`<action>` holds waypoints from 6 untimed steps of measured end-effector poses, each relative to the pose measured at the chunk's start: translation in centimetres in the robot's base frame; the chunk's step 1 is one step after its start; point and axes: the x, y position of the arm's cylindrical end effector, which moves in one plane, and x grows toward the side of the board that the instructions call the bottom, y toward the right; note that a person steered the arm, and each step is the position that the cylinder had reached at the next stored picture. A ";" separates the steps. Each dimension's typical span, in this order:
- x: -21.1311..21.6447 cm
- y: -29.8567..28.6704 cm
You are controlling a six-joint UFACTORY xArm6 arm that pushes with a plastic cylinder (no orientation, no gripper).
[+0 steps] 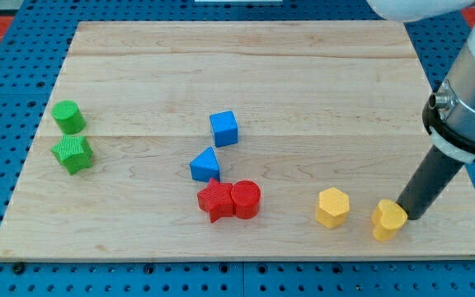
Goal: Place the yellow heart at the right side of the yellow hexagon
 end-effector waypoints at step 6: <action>-5.4 -2.2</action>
